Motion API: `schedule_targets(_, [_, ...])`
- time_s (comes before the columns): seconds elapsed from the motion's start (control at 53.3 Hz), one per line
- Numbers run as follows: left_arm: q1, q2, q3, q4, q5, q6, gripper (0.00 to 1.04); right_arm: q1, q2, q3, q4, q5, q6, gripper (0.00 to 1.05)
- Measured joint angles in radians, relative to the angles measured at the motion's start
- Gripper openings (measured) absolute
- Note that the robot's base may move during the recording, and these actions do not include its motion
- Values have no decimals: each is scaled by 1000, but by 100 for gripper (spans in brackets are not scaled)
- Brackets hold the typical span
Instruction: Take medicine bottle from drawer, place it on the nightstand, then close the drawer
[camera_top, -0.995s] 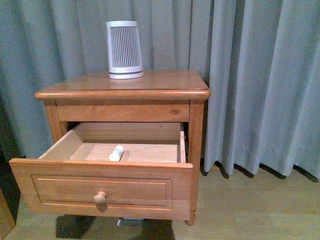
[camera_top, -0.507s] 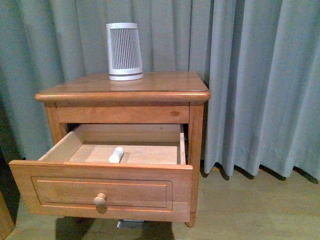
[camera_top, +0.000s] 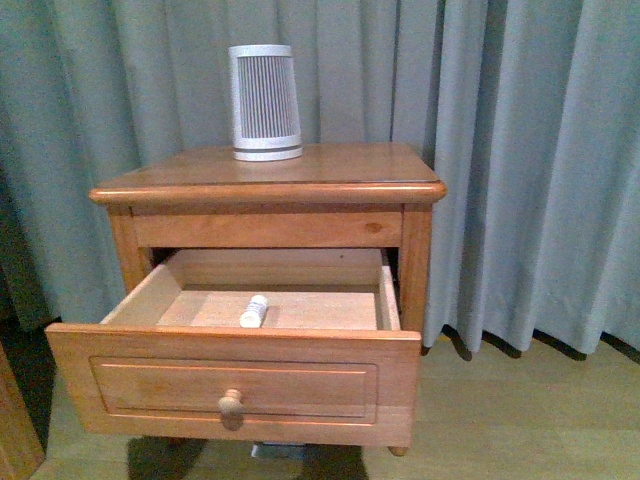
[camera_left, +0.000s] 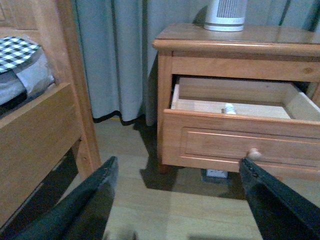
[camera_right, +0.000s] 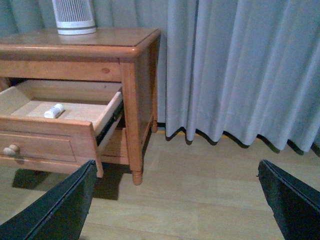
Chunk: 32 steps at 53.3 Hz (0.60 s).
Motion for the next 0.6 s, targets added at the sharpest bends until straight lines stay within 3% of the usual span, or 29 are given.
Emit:
schedule_targets(0.131, [0,-1,0,0,0,1,99,0,0,0,0,-1,0,98])
schedule_targets(0.432, [1,-2,0,-1,-7,0,98,2,1,0,0,-3,0,98])
schedule_targets(0.469, [1,-2,0,-1,-5,0,98,61,52,1,58,189,11,98])
schedule_targets(0.526, [1,-2,0,-1,-6,0,98,106,174,2,177,357,13,98])
schedule_targets(0.601, [1,-2,0,-1,-2,0,98,106,354,23,324,425,30,98])
